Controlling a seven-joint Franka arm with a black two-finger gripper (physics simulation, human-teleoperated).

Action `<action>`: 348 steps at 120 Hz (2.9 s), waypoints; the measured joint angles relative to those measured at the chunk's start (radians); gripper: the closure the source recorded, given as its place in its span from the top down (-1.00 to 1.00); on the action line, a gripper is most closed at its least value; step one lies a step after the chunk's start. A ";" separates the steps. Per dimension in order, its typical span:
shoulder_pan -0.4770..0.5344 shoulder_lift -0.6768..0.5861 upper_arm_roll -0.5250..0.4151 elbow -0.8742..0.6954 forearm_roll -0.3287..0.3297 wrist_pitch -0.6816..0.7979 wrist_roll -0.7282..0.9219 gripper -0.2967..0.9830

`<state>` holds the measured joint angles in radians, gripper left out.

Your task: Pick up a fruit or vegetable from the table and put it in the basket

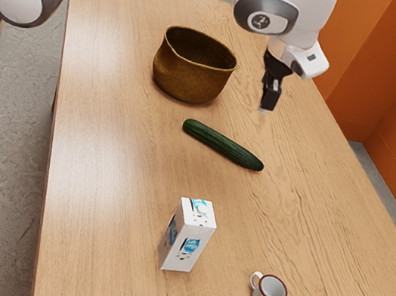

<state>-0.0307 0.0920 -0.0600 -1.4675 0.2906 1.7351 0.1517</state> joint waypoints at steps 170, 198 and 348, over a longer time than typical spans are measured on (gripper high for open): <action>0.551 -0.005 -0.371 -0.421 -0.032 0.291 0.110 0.54; 0.585 0.054 -0.376 -0.416 -0.039 0.388 0.146 0.54; 0.533 -0.048 -0.402 -0.214 -0.041 0.217 0.176 -0.14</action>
<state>0.5026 0.0439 -0.4622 -1.6813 0.2495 1.9523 0.3277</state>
